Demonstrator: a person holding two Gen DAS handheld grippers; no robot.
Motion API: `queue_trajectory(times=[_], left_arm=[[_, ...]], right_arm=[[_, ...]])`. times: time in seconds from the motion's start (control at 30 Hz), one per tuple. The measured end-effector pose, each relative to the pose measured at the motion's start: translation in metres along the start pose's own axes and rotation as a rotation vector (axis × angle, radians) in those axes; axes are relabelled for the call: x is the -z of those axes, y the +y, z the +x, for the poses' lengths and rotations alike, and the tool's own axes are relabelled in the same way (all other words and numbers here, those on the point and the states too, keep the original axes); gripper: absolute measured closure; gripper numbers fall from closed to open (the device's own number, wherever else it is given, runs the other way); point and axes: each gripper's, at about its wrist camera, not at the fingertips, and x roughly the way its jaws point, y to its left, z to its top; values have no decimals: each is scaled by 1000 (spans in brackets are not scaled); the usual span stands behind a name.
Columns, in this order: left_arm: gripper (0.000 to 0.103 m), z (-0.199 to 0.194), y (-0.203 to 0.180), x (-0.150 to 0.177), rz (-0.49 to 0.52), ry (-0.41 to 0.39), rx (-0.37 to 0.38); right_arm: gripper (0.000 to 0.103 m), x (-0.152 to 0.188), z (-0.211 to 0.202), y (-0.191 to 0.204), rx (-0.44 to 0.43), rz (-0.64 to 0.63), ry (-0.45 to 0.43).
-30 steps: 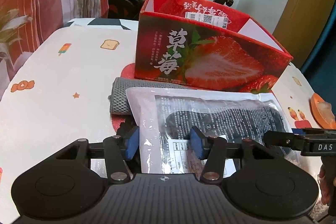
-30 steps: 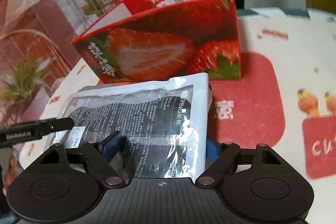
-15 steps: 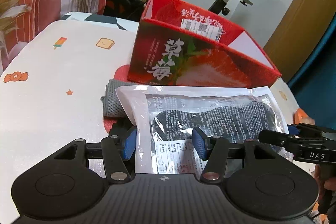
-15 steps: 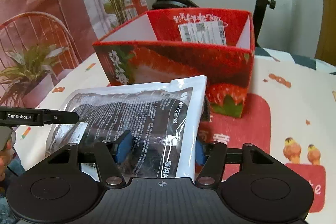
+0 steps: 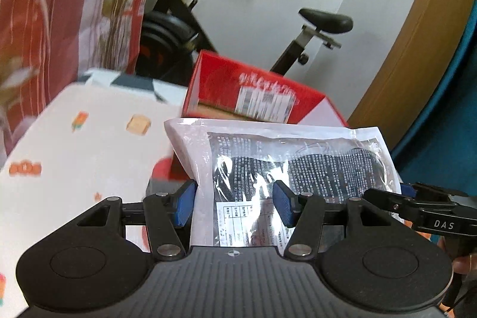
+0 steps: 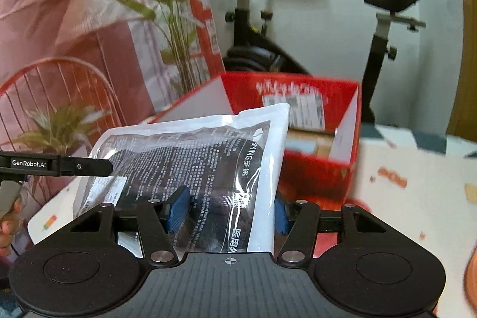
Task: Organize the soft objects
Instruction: 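Lift the packets with the left tool while the right tool grasps their other edge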
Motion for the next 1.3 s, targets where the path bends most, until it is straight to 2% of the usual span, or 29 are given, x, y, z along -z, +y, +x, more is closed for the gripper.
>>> queue_trajectory(times=[0.17,0.37,0.57,0.7,0.83,1.03,1.13,1.2,1.27,1.3], left_arm=[[45,-2,-14,-28,24,-67,9],[45,11,-27,-74,70,-141,46],[45,49,-32,-118,69,-149,62],[45,83,-35,-124,80,-102,40],[45,114,-32,-121,86,-36,17],[45,142,-23,-123,69,13,-7],[45,152,-23,-126,97,21,-24],[46,158,-22,-129,95,29,-30],[46,161,-20,-130,86,30,-25],[46,161,-20,-130,90,34,-22]], right_arm=[[50,-24,-8,-6,12,-18,-58],[51,-59,-11,-14,68,-89,-148],[59,-97,4,-30,138,-138,-211],[62,-106,25,-40,180,-163,-194],[67,-104,50,-57,189,-125,-152],[71,-96,78,-75,199,-71,-107],[72,-96,90,-79,219,-69,-94],[76,-96,97,-81,249,-63,-93],[87,-95,104,-84,270,-54,-77],[87,-95,109,-86,278,-43,-57]])
